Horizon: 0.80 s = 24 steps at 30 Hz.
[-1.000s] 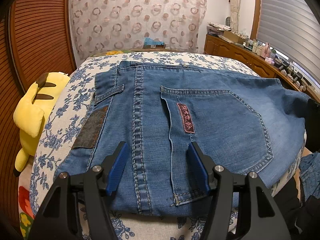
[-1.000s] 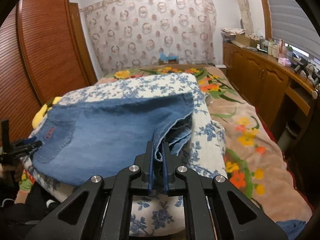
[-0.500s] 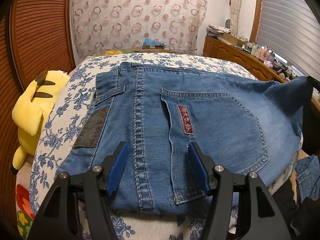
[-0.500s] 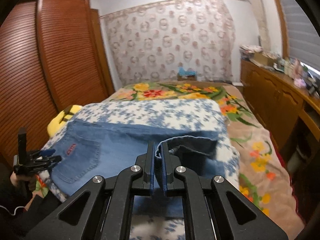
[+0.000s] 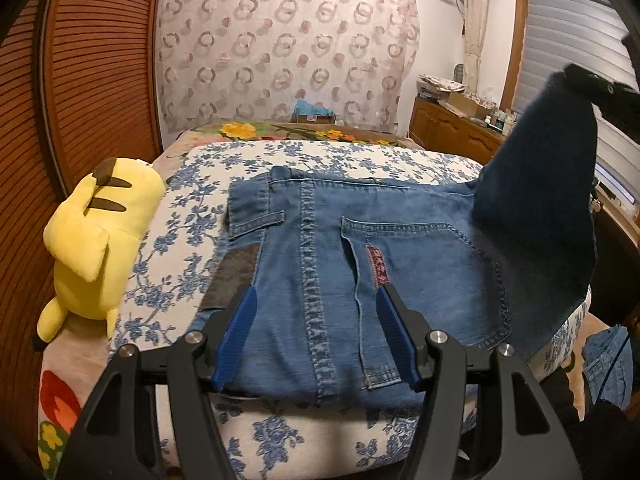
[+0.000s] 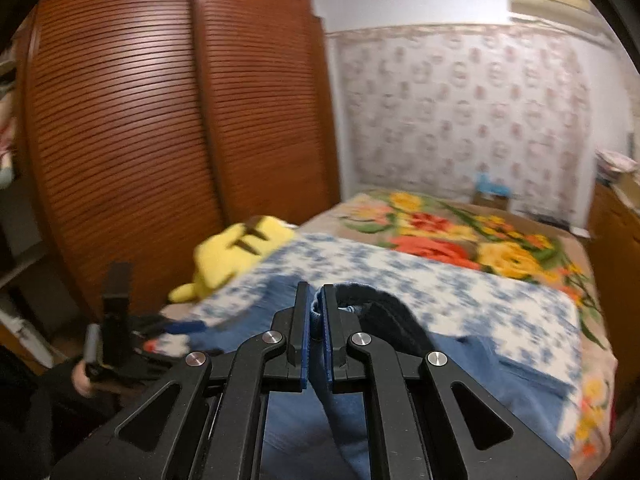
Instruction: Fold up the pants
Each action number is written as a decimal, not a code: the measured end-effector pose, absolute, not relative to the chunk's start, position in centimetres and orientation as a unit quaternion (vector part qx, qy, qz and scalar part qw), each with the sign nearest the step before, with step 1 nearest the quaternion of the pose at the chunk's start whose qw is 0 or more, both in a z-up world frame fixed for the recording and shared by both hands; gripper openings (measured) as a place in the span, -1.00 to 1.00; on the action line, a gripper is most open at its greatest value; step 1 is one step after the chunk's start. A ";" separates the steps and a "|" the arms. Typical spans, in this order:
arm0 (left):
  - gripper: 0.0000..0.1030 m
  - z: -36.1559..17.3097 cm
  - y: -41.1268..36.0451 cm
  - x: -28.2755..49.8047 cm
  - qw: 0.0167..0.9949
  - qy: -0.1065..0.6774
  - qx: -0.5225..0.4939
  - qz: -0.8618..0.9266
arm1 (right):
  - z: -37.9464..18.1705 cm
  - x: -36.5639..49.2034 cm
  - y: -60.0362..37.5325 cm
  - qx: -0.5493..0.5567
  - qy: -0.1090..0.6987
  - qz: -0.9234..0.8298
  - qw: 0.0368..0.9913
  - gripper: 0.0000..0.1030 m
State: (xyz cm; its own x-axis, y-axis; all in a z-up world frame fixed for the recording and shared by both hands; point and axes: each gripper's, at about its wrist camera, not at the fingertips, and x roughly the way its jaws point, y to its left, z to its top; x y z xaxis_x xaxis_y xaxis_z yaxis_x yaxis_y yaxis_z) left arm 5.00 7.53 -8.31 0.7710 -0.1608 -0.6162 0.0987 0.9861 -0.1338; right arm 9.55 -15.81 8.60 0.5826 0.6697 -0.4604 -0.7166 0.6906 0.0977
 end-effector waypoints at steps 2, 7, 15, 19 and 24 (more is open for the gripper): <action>0.19 -8.5 7.8 4.9 0.939 0.333 -0.049 -0.066 | 8.3 9.8 -14.0 -0.059 0.242 0.401 0.882 -0.94; 0.19 -8.9 7.8 4.9 0.937 0.338 -0.054 -0.067 | 6.3 11.0 -12.2 -0.067 0.270 0.403 0.872 -0.88; 0.19 -7.8 6.0 4.4 0.940 0.327 -0.048 -0.087 | 6.1 11.1 -14.8 -0.053 0.269 0.379 0.884 -0.39; 0.19 -7.4 4.9 4.4 0.940 0.323 -0.042 -0.103 | 5.2 11.4 -16.9 -0.061 0.281 0.346 0.893 -0.32; 0.19 -8.1 3.0 5.0 0.933 0.336 -0.035 -0.125 | 2.2 12.2 -18.7 -0.060 0.314 0.315 0.894 -0.19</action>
